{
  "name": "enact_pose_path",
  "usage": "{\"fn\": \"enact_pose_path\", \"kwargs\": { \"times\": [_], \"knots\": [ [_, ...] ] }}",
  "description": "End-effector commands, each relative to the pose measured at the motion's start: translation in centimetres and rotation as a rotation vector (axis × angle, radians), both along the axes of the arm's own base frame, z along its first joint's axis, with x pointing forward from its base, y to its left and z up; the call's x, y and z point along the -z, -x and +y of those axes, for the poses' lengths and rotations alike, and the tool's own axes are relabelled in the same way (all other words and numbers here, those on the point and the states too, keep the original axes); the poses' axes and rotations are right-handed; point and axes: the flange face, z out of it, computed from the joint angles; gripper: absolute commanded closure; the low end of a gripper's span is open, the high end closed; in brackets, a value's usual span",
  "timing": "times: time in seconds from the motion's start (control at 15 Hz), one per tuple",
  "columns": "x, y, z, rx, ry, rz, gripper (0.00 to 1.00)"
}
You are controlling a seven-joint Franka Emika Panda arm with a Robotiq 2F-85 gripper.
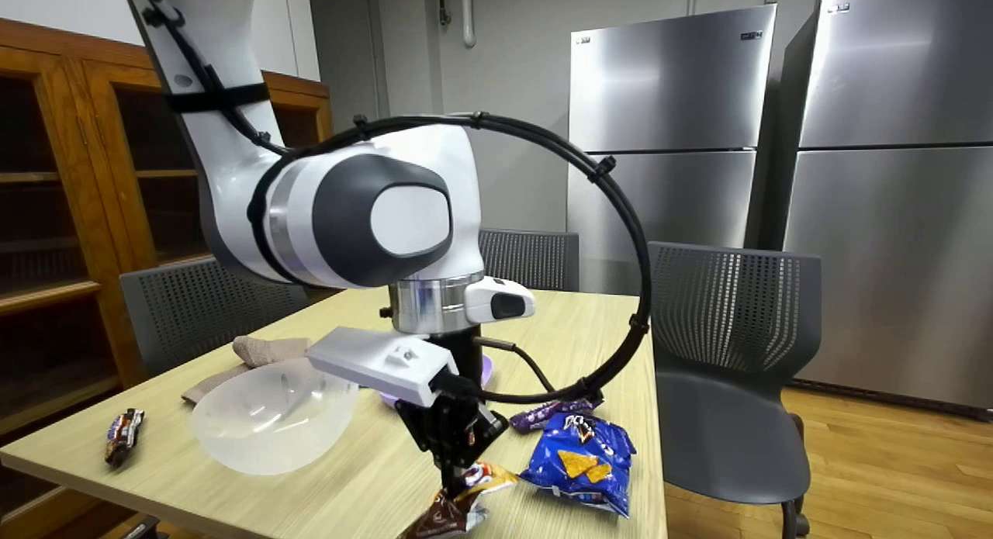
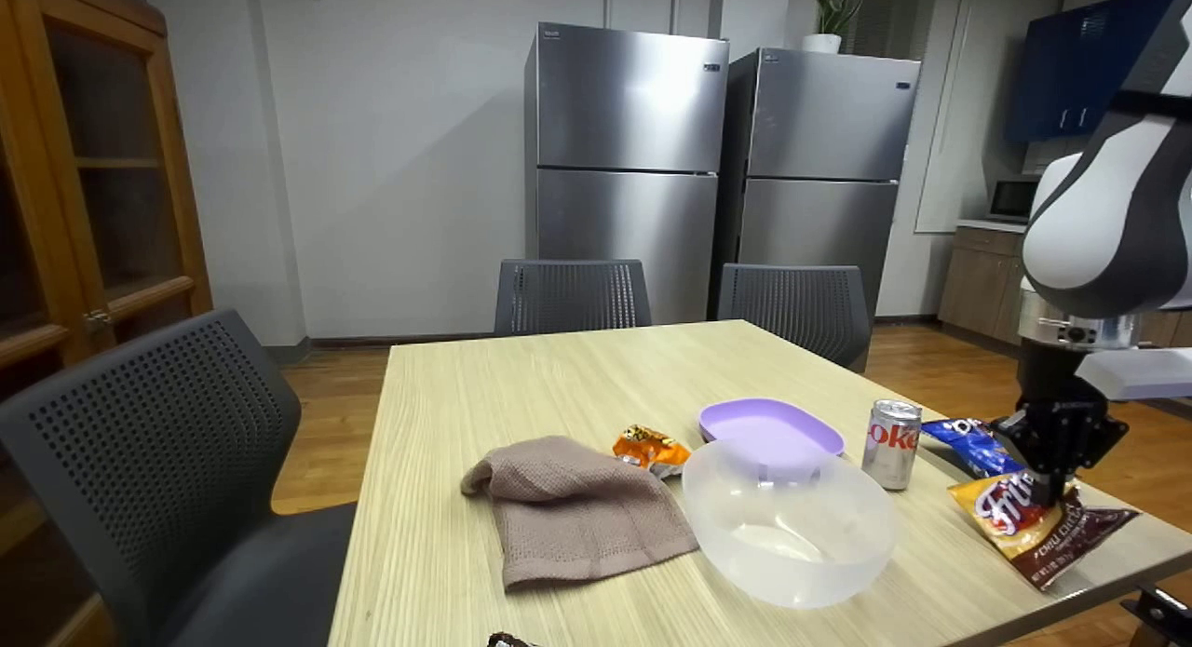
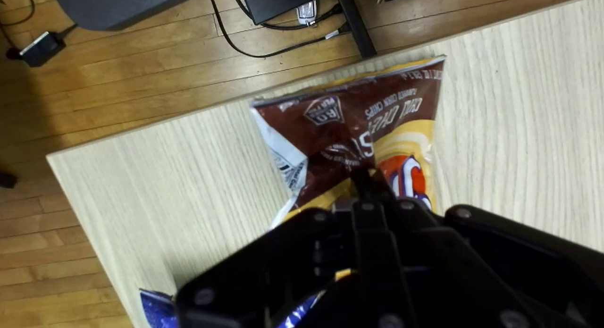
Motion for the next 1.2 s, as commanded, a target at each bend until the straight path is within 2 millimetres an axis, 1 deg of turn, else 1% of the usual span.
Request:
{"fn": "enact_pose_path", "kwargs": {
  "times": [0.0,0.27,0.47,0.67,0.87,1.0,1.13],
  "knots": [
    [-3.6,-0.2,0.0,-0.074,-0.009,-0.032,1.00],
    [-7.0,-1.1,0.6,-0.130,-0.014,-0.083,1.00],
    [-9.5,-1.8,1.7,-0.181,-0.016,-0.120,1.00],
    [-12.3,-2.4,3.1,-0.223,-0.032,-0.166,1.00],
    [-14.7,-2.7,4.6,-0.244,-0.055,-0.204,1.00],
    [-15.9,-2.9,5.8,-0.259,-0.069,-0.219,1.00],
    [-16.6,-3.1,7.2,-0.276,-0.089,-0.221,1.00]
  ]
}}
